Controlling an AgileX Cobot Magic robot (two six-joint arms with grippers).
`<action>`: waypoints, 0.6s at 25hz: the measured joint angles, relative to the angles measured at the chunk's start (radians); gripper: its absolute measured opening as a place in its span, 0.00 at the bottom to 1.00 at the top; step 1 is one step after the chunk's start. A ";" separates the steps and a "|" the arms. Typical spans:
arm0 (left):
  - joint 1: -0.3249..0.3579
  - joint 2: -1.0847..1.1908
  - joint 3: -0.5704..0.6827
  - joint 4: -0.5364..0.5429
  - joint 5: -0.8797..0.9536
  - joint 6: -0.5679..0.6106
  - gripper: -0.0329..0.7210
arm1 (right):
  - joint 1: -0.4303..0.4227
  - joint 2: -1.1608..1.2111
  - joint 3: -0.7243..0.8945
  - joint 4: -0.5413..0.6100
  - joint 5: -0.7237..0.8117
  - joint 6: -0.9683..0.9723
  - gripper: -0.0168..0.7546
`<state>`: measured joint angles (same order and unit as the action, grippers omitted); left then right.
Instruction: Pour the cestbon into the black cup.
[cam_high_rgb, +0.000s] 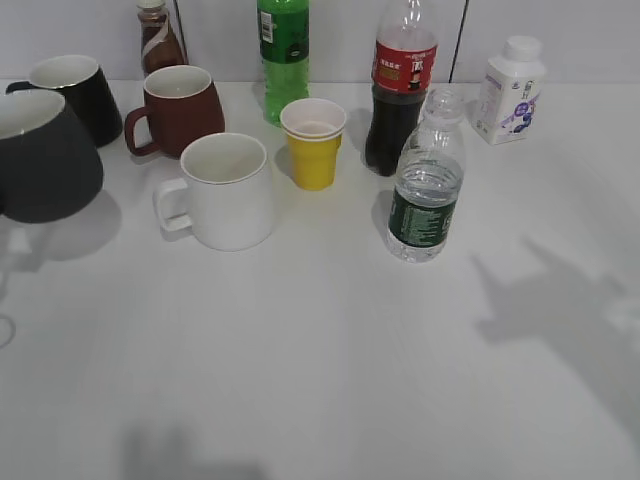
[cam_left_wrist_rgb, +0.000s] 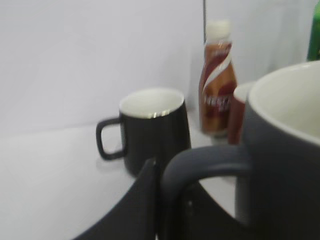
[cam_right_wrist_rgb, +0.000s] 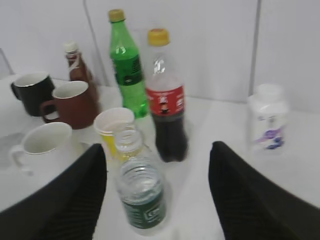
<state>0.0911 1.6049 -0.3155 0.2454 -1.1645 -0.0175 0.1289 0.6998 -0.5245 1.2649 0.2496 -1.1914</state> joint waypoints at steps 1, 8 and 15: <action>0.000 -0.014 0.000 0.005 -0.001 -0.002 0.09 | 0.011 0.036 0.012 0.130 0.000 -0.131 0.65; 0.000 -0.091 0.000 0.018 -0.002 -0.007 0.09 | 0.043 0.243 0.074 0.465 0.106 -0.619 0.62; 0.000 -0.097 0.000 0.065 -0.001 -0.007 0.09 | 0.141 0.437 -0.045 -0.425 -0.025 0.332 0.55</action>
<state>0.0911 1.5075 -0.3155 0.3102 -1.1654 -0.0242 0.2696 1.1372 -0.5696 0.8395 0.2244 -0.8596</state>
